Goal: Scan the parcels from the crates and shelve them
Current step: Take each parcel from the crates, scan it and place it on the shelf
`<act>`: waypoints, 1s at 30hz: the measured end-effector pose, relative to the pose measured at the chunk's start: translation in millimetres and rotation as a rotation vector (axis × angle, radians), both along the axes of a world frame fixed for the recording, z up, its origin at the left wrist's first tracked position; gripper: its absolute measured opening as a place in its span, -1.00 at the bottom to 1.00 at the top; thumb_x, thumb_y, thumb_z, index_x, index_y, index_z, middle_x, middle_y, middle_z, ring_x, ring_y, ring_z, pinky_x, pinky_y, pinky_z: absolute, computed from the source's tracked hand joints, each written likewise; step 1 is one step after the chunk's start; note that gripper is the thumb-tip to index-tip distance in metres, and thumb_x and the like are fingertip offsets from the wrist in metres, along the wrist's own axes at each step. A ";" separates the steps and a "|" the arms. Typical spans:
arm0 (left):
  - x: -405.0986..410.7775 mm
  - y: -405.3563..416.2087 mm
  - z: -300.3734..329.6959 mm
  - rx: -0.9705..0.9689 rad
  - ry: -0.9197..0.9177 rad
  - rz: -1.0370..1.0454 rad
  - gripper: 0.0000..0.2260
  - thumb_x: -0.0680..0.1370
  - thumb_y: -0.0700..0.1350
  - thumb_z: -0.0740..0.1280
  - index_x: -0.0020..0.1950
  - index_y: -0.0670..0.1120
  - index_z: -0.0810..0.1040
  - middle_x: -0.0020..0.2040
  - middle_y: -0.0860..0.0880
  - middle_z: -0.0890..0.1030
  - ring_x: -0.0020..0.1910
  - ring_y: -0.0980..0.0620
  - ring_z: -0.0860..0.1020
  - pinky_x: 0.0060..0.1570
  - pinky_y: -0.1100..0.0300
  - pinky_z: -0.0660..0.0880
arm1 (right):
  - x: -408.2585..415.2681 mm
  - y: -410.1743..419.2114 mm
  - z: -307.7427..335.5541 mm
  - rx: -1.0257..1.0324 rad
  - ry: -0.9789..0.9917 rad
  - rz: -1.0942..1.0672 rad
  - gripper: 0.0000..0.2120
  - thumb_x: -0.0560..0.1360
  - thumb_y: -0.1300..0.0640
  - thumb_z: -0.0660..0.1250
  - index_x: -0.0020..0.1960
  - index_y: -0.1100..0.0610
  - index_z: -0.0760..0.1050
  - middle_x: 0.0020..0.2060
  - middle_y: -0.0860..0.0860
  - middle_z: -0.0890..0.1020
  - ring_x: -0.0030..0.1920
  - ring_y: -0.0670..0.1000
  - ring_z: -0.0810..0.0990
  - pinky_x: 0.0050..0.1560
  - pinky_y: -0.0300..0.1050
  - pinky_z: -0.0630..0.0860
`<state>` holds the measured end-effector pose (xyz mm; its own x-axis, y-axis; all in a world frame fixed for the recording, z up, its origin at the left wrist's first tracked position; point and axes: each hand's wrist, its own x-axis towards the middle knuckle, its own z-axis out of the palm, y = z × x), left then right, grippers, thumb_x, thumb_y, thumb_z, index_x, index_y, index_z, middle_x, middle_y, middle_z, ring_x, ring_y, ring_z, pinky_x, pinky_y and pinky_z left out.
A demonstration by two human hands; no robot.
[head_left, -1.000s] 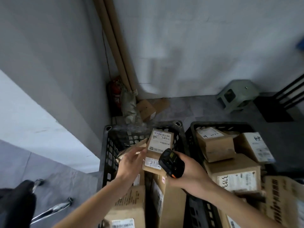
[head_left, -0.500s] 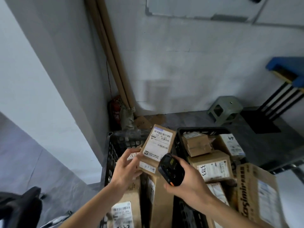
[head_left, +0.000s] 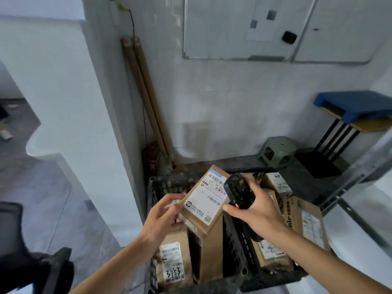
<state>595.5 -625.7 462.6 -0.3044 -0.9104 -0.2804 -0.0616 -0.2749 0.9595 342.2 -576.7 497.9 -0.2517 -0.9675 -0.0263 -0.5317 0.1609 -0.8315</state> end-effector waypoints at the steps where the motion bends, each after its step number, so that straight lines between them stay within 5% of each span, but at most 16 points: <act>1: -1.4 6.3 7.4 -0.011 0.007 0.001 -0.84 0.67 -0.09 0.26 0.19 0.01 0.60 0.04 -0.06 0.73 0.11 -0.04 0.67 0.12 0.01 0.63 | 1.2 6.9 5.7 -0.016 0.007 -0.014 -0.36 0.31 0.03 0.69 0.25 -0.30 0.47 0.07 -0.42 0.64 0.14 -0.43 0.53 0.12 -0.49 0.41; 4: -11.7 24.9 33.1 -0.066 0.046 -0.002 -0.83 0.64 -0.07 0.32 0.21 0.01 0.62 0.03 -0.02 0.72 0.02 0.09 0.68 -0.07 0.21 0.61 | -0.5 27.5 23.1 -0.049 0.039 -0.056 -0.38 0.29 0.04 0.68 0.18 -0.35 0.45 0.11 -0.36 0.61 0.16 -0.42 0.51 0.14 -0.42 0.40; 10: -48.5 57.0 63.9 -0.182 0.020 0.031 -0.76 0.46 0.13 0.47 0.11 0.19 0.61 0.02 0.03 0.71 0.04 0.06 0.68 0.05 0.07 0.60 | -24.9 74.5 54.5 -0.081 0.040 -0.170 -0.33 0.21 -0.13 0.65 0.27 -0.21 0.49 0.11 -0.25 0.64 0.18 -0.18 0.59 0.26 0.01 0.56; 16: -102.3 108.5 99.9 -0.247 -0.041 0.263 -0.63 0.40 0.21 0.46 0.03 -0.02 0.61 -0.08 0.06 0.70 -0.07 0.15 0.65 -0.08 0.27 0.52 | -64.8 145.1 84.1 -0.080 0.077 -0.163 -0.34 0.25 -0.07 0.69 0.28 -0.20 0.49 0.12 -0.26 0.58 0.18 -0.24 0.55 0.14 -0.29 0.48; 20: -137.3 146.9 120.8 -0.324 -0.087 0.259 -0.74 0.50 0.21 0.41 -0.01 0.05 0.67 -0.10 0.11 0.71 -0.06 0.19 0.64 -0.15 0.33 0.44 | -89.7 191.0 93.2 -0.083 0.073 -0.225 -0.22 0.12 -0.34 0.55 0.31 -0.25 0.45 0.16 -0.24 0.60 0.20 -0.19 0.57 0.26 -0.03 0.55; 24: -165.6 174.5 131.7 -0.284 -0.046 0.124 -0.68 0.51 0.20 0.42 0.20 0.11 0.65 -0.04 0.21 0.72 -0.07 0.32 0.65 -0.14 0.44 0.52 | -114.6 234.3 103.9 -0.094 0.029 -0.271 -0.27 0.17 -0.24 0.61 0.30 -0.21 0.49 0.14 -0.22 0.64 0.18 -0.19 0.59 0.25 0.00 0.57; 27: -184.4 191.7 134.9 -0.210 0.049 -0.021 -0.52 0.49 0.23 0.42 0.40 0.18 0.52 0.05 0.17 0.72 0.05 0.20 0.68 0.19 0.08 0.59 | -132.2 265.3 113.7 -0.095 0.027 -0.302 -0.29 0.16 -0.23 0.60 0.28 -0.23 0.51 0.13 -0.25 0.66 0.18 -0.20 0.60 0.24 0.00 0.58; 30: -202.9 210.1 145.6 -0.204 0.135 -0.099 -0.62 0.53 0.12 0.39 0.35 0.19 0.51 0.07 0.11 0.73 0.07 0.13 0.69 0.17 0.01 0.59 | -148.9 295.1 126.0 -0.094 0.016 -0.331 -0.38 0.17 -0.20 0.60 0.20 -0.27 0.54 0.10 -0.27 0.67 0.14 -0.24 0.61 0.22 -0.06 0.57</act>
<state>392.6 -415.6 608.3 -0.4171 -0.9078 -0.0447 0.0537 -0.0737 0.9958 193.3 -281.6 623.9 -0.5523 -0.8310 0.0660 -0.4767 0.2499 -0.8428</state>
